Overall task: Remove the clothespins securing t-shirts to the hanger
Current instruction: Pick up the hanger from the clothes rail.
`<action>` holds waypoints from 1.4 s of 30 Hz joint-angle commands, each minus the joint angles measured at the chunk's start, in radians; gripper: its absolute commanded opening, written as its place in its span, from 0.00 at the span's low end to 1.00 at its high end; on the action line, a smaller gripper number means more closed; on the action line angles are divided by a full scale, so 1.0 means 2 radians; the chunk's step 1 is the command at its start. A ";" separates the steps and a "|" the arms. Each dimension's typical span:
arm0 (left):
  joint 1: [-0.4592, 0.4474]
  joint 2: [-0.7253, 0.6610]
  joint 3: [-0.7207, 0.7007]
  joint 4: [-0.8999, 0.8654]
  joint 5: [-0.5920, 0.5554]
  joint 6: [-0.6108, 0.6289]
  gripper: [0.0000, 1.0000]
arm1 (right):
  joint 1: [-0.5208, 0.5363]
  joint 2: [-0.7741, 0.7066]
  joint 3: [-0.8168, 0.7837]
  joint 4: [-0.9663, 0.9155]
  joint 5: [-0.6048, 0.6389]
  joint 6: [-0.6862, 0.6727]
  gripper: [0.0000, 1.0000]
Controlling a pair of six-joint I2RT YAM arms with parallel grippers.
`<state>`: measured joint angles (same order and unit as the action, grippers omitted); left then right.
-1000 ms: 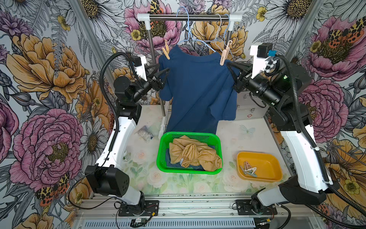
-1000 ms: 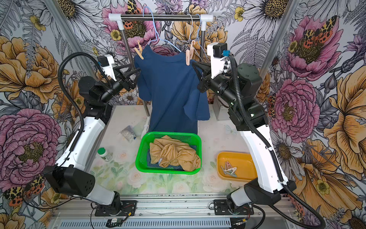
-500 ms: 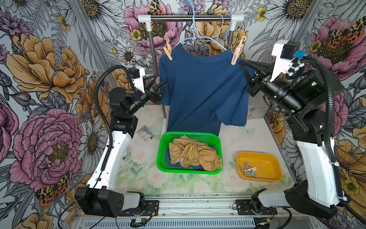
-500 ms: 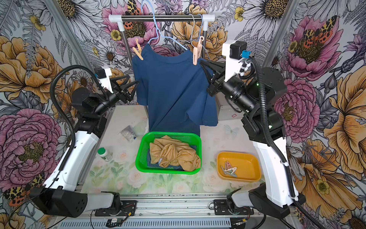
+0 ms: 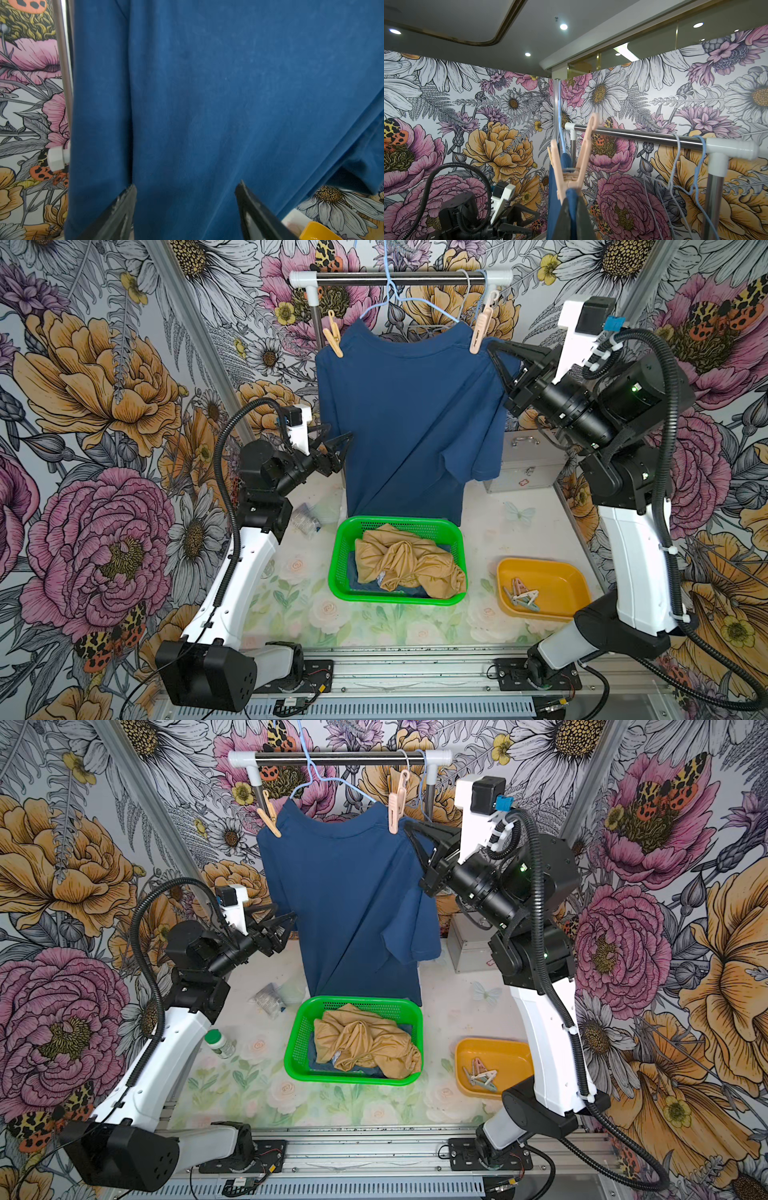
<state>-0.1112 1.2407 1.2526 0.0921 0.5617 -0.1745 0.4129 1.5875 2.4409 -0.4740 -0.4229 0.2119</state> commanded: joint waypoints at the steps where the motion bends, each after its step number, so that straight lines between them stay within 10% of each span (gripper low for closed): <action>1: 0.009 -0.015 -0.018 -0.006 -0.010 0.012 0.77 | 0.000 -0.006 0.041 0.083 0.000 0.024 0.00; 21: 0.007 0.070 -0.140 0.115 0.094 0.055 0.79 | 0.000 -0.028 0.005 0.083 -0.005 0.024 0.00; 30: -0.018 0.104 -0.100 0.155 0.119 0.032 0.00 | -0.001 -0.040 -0.023 0.082 0.005 0.017 0.00; 42: -0.041 0.047 -0.042 0.036 0.083 0.077 0.00 | -0.001 -0.054 -0.072 0.084 0.007 0.011 0.00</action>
<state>-0.1974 1.3331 1.1591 0.2539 0.7612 -0.0685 0.4126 1.4982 2.2940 -0.3866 -0.4236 0.2424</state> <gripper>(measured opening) 0.042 0.066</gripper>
